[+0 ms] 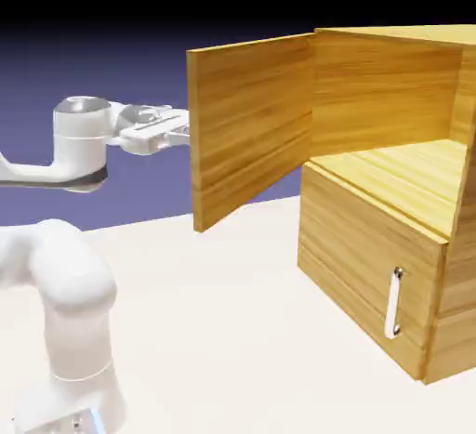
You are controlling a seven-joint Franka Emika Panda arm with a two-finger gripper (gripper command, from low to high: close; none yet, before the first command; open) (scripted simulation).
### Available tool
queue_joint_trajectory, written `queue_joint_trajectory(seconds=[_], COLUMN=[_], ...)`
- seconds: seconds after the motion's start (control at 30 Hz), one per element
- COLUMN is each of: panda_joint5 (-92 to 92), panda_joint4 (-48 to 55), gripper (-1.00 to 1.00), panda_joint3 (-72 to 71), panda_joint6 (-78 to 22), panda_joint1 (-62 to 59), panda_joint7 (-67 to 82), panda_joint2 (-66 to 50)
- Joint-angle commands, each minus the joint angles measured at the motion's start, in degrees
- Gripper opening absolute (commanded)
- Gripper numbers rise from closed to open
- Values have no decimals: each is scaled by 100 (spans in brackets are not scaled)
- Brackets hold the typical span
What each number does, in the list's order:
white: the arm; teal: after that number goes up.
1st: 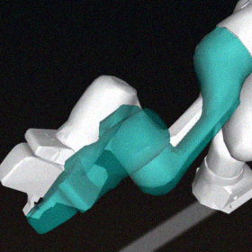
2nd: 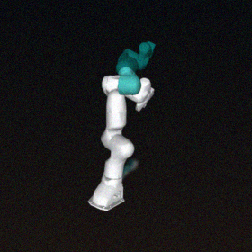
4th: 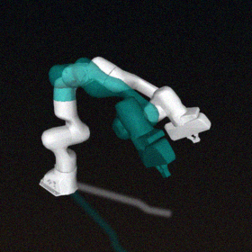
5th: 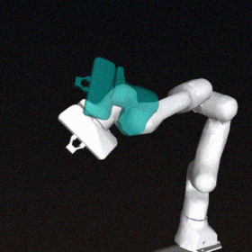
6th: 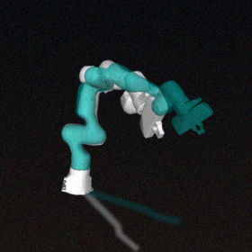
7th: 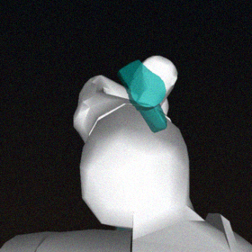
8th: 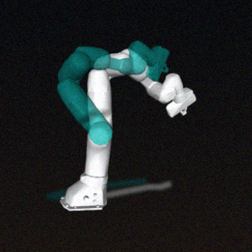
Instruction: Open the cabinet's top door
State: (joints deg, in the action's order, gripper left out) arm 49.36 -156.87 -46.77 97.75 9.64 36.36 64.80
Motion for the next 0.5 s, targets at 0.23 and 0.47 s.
queue_joint_trajectory(seconds=[0.23,0.47], panda_joint5=[-1048,-1609], panda_joint4=[1618,3072], gripper=[-100,-100], panda_joint3=[-1574,-2700], panda_joint6=[-1591,-2704], panda_joint1=[-1206,-2554], panda_joint7=[-61,28], panda_joint2=[-659,-828])
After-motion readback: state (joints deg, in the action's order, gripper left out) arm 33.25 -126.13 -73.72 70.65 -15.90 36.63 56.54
